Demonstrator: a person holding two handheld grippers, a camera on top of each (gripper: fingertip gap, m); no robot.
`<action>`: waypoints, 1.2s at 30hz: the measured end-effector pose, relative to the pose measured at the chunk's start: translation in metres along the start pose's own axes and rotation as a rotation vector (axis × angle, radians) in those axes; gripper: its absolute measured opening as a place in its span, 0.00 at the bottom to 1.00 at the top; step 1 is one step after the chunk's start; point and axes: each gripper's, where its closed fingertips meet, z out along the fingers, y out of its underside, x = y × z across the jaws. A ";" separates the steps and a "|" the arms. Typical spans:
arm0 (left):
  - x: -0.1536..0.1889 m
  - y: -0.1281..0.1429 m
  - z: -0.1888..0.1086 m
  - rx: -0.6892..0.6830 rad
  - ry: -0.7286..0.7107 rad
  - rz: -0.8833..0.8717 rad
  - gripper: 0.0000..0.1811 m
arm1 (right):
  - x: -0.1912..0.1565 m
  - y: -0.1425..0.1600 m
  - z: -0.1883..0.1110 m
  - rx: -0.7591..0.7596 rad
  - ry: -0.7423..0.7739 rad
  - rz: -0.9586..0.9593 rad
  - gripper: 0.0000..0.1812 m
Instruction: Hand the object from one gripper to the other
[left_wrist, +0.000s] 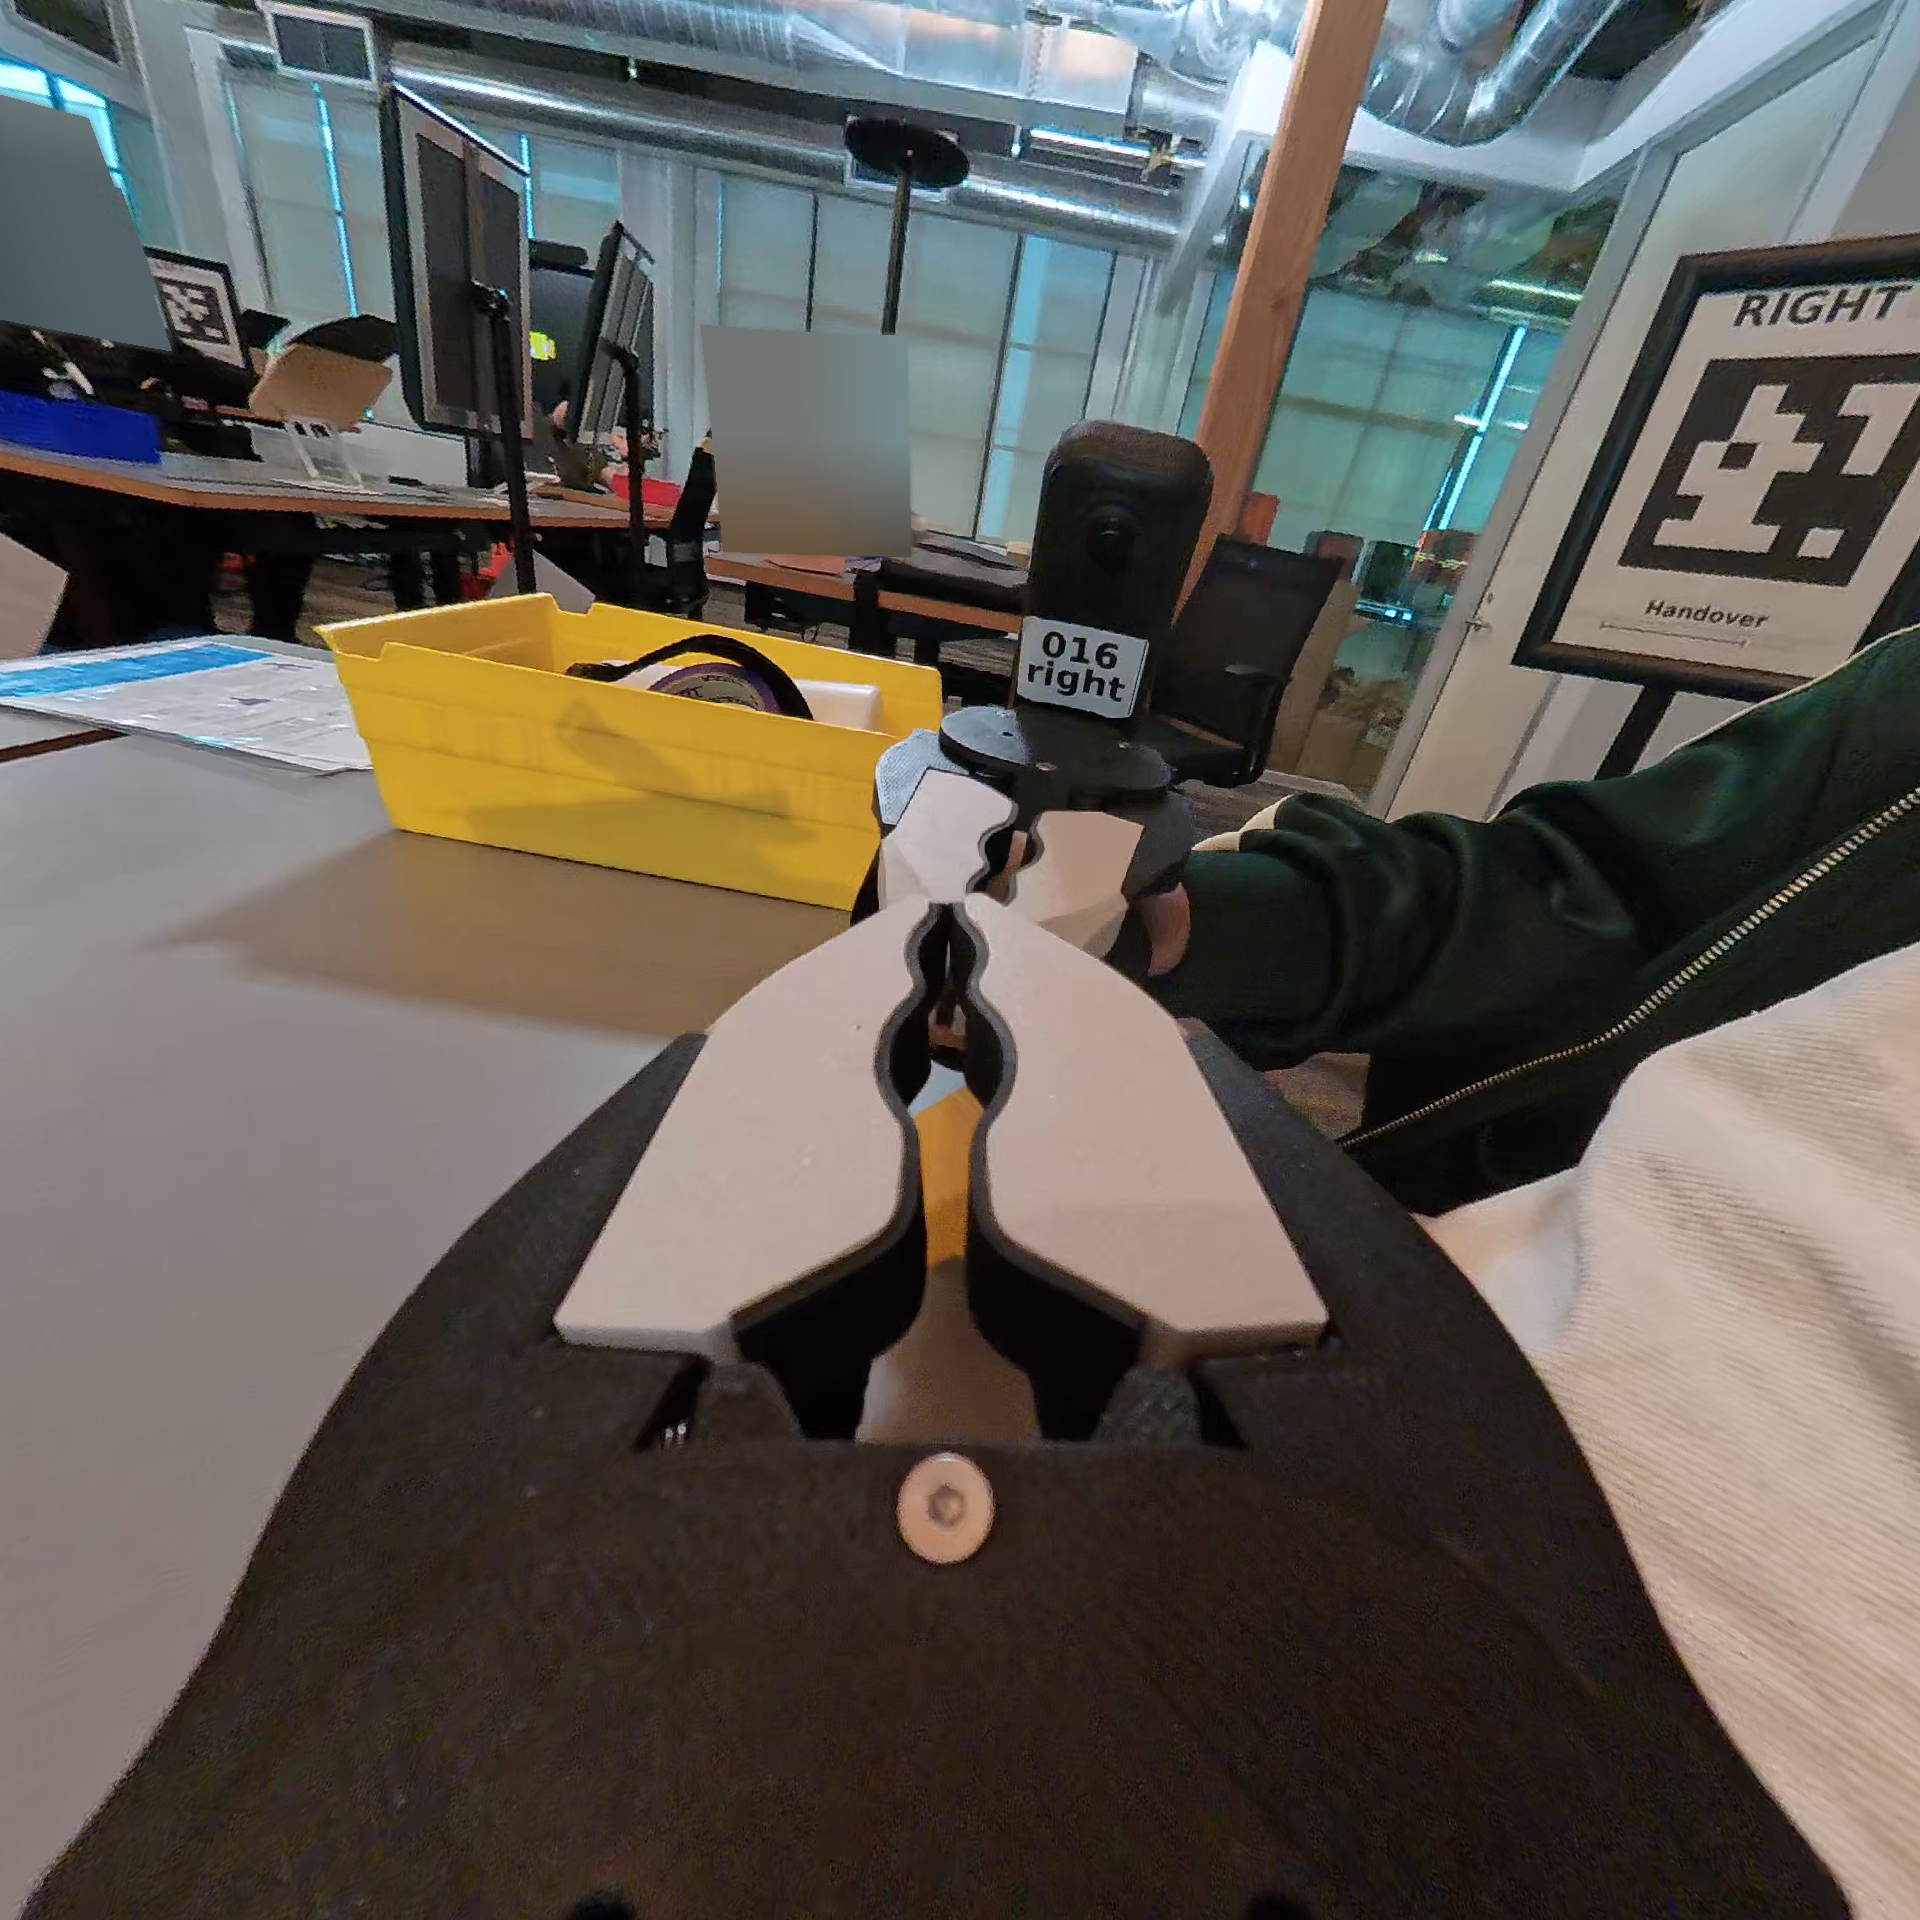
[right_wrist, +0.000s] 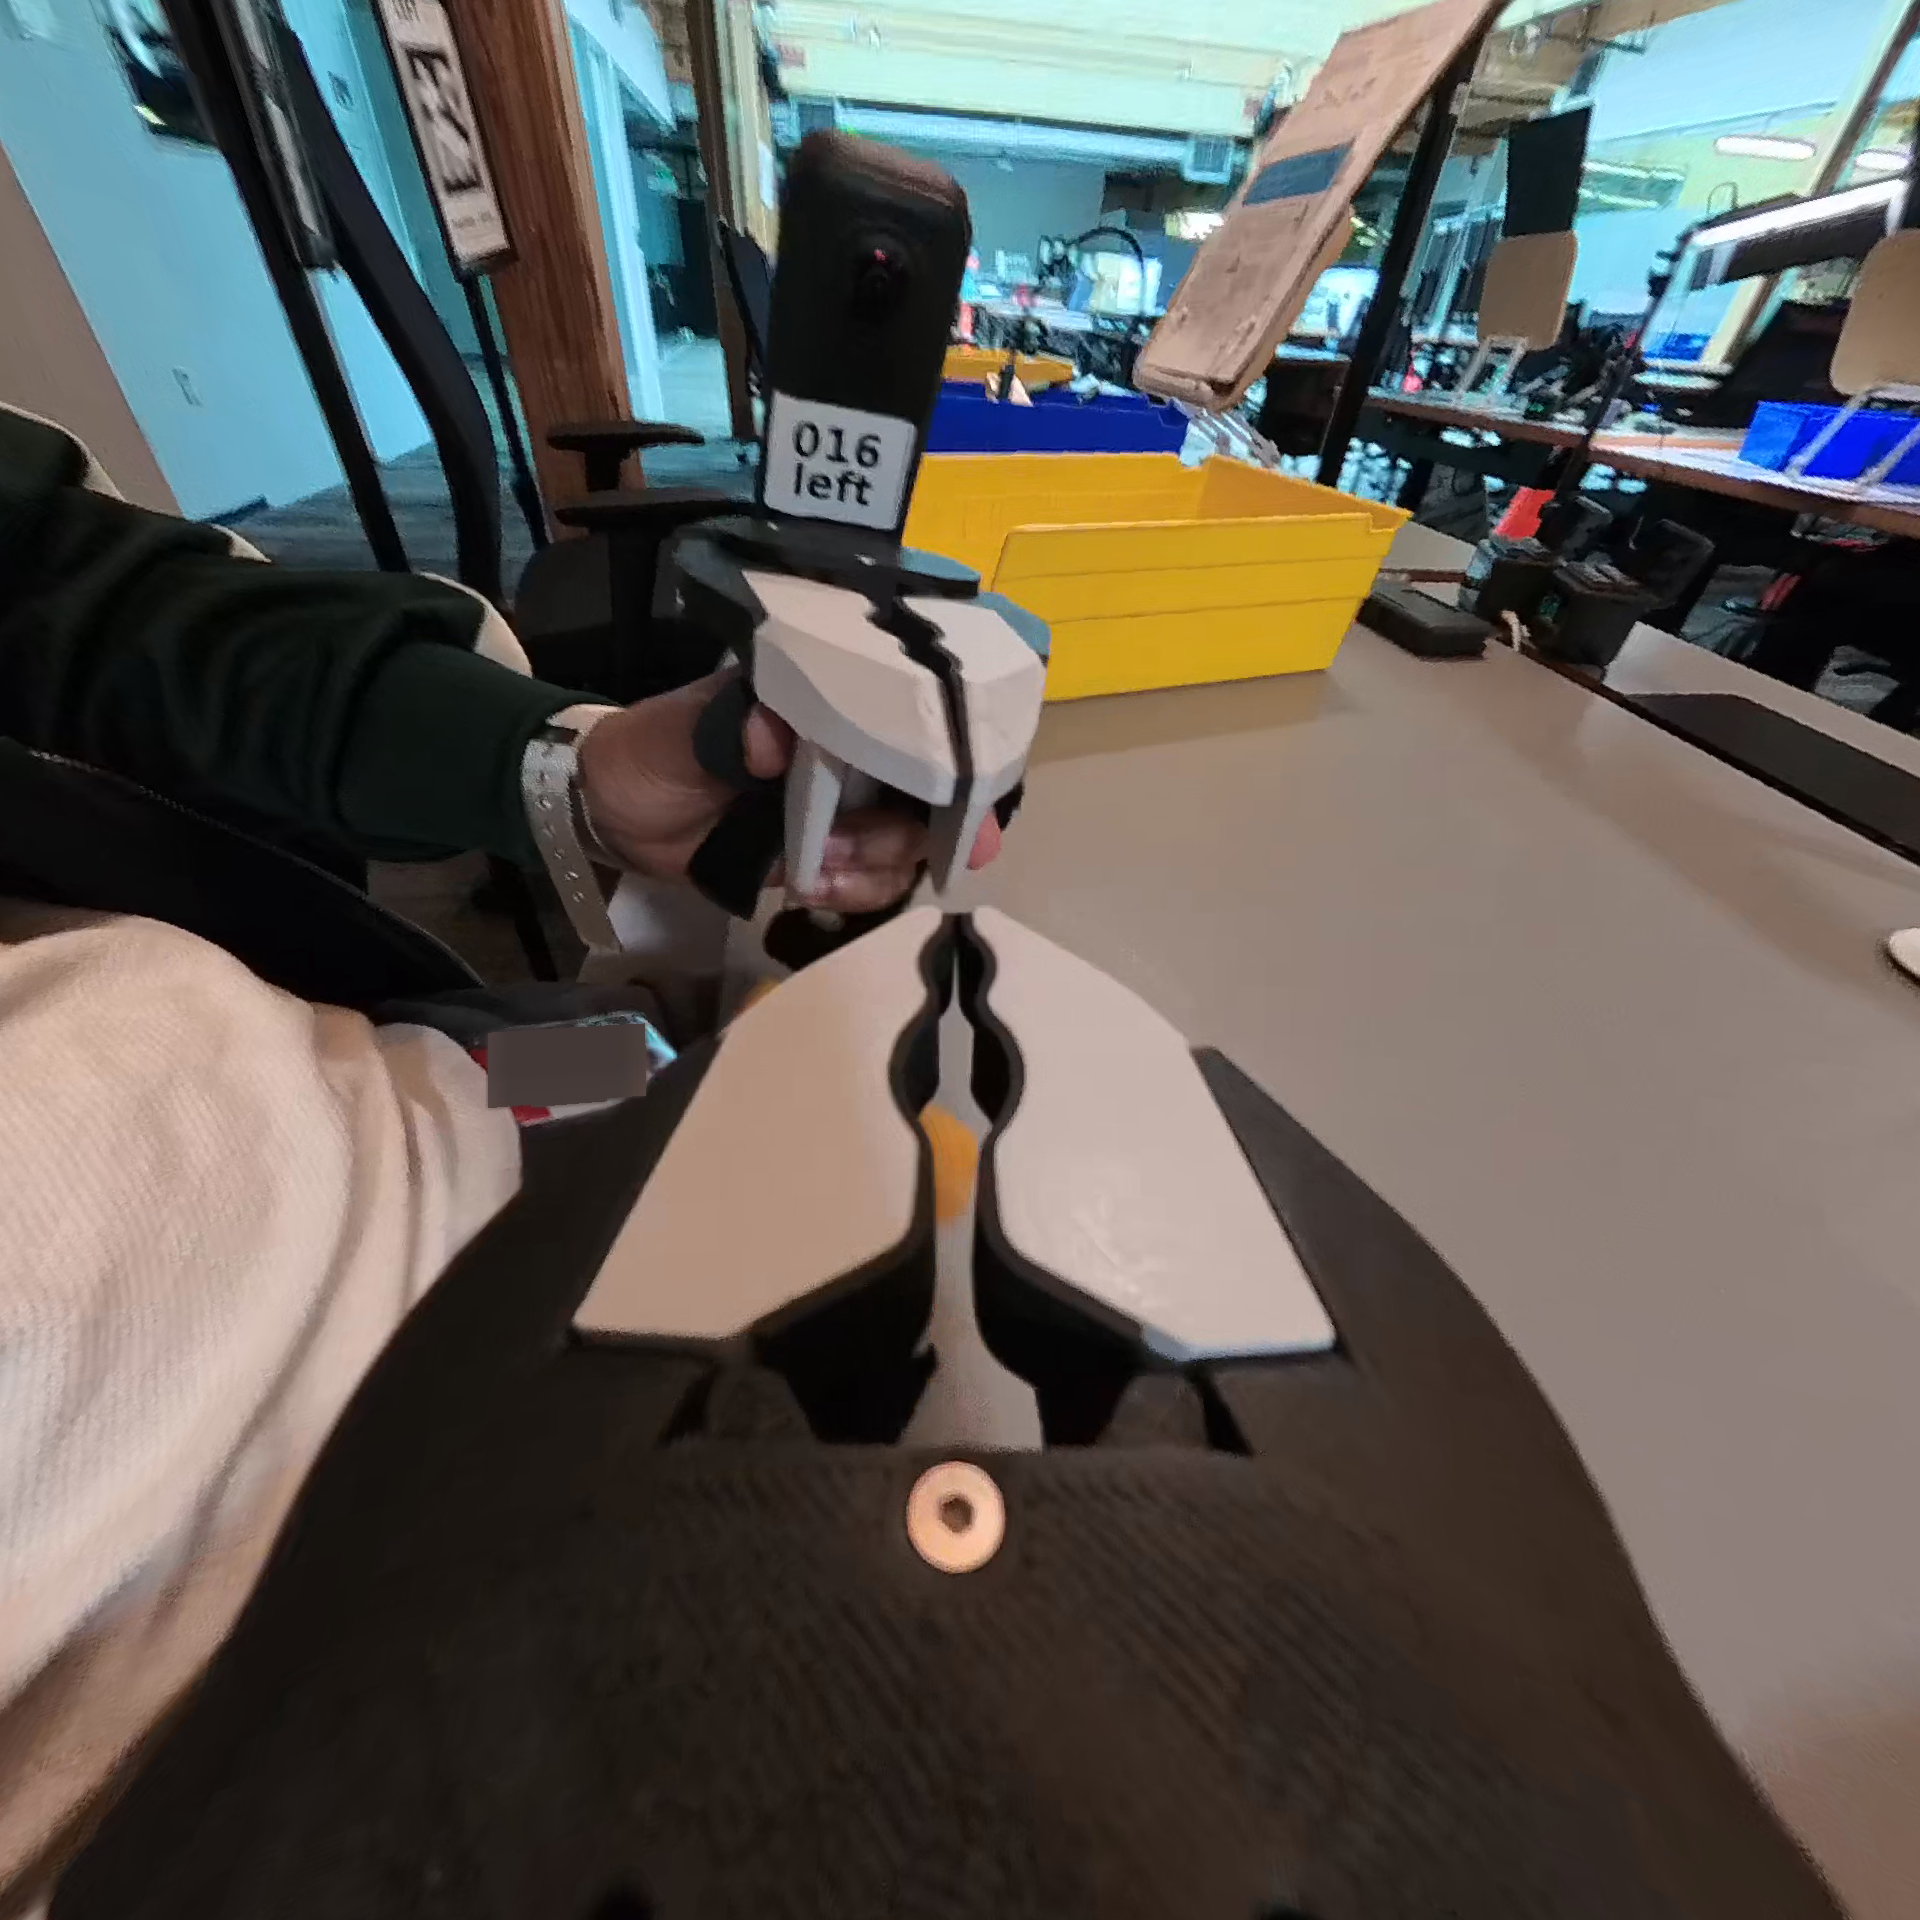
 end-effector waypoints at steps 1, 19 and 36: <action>-0.001 0.001 0.000 0.002 -0.001 -0.006 0.00 | 0.002 0.002 0.000 -0.013 0.014 -0.013 0.00; -0.032 -0.007 -0.017 0.087 -0.144 -0.078 0.11 | -0.040 0.075 0.032 -0.444 -0.130 -0.121 0.30; -0.033 -0.011 -0.021 0.114 -0.139 -0.097 0.12 | -0.036 0.089 0.040 -0.541 -0.116 -0.228 0.16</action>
